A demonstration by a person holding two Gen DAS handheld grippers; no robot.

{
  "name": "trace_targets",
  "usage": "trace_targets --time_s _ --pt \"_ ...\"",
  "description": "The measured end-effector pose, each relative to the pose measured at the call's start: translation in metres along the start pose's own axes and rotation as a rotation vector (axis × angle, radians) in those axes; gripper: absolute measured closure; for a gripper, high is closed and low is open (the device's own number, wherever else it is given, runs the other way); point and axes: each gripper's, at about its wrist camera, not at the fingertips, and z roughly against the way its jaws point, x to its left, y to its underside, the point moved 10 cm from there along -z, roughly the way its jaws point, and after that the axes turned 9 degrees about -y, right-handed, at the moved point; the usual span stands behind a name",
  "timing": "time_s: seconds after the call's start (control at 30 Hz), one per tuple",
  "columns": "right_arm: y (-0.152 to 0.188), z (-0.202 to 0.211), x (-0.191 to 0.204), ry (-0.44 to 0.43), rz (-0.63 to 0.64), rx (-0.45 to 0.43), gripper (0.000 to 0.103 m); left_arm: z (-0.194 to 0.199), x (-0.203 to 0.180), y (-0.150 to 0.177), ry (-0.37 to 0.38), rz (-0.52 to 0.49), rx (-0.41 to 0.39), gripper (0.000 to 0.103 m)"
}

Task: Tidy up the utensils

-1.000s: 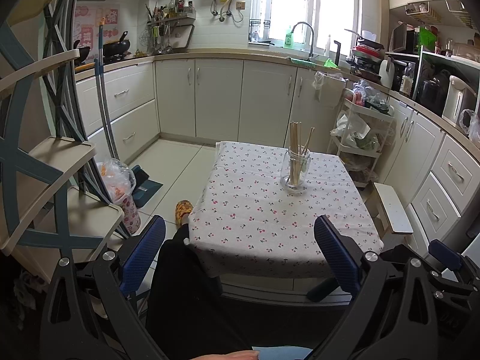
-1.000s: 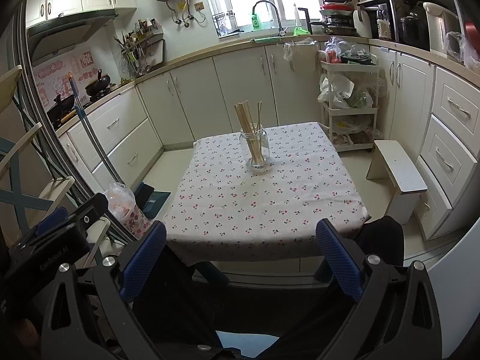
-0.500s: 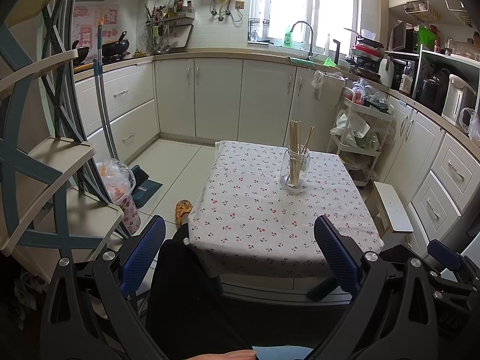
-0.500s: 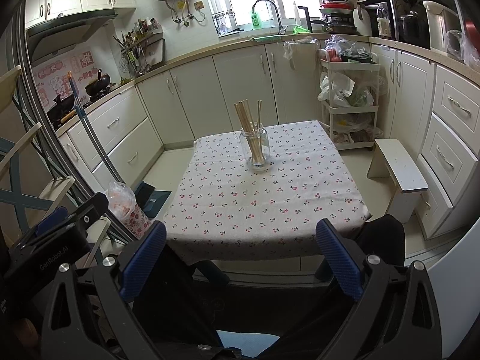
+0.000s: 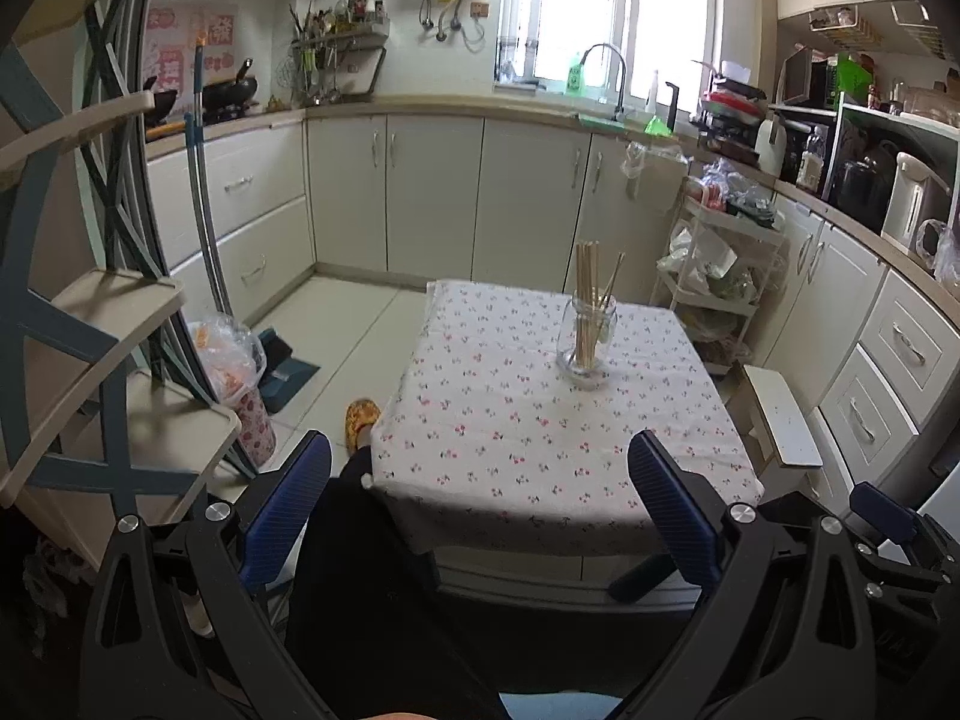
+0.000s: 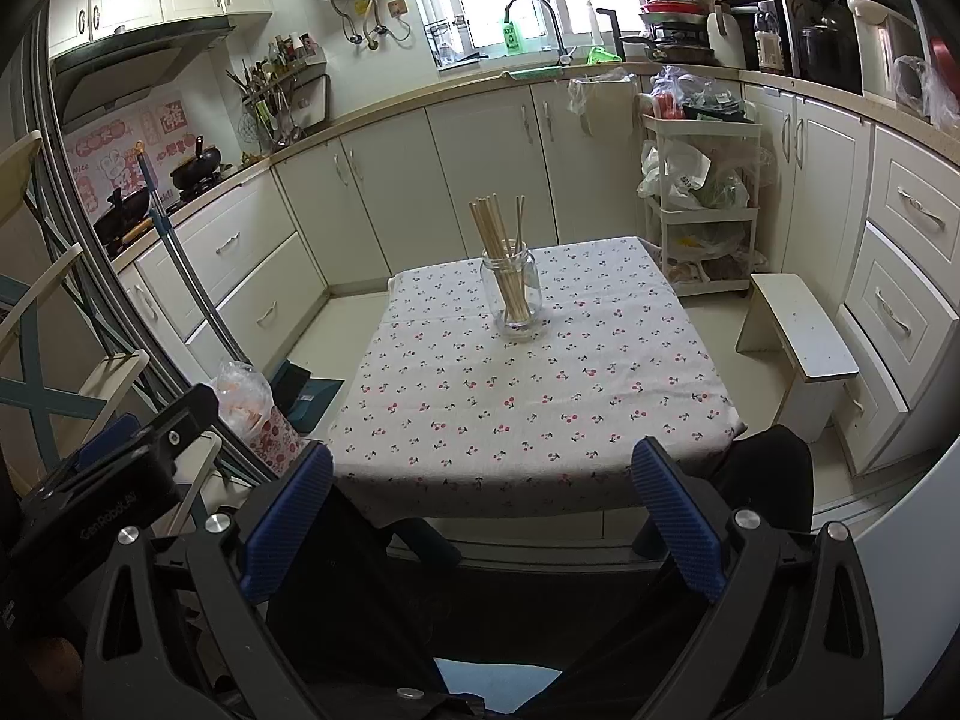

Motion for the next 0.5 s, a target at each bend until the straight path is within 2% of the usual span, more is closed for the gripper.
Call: trace_targets --time_s 0.1,0.5 --pt "0.0009 0.0002 0.0008 -0.001 0.001 -0.001 0.007 0.0051 -0.0026 -0.0032 -0.015 -0.019 -0.024 0.008" --pt "-0.0018 0.0023 -0.0025 0.000 0.001 -0.004 0.007 0.0025 -0.0076 -0.0039 0.004 -0.021 0.008 0.008"
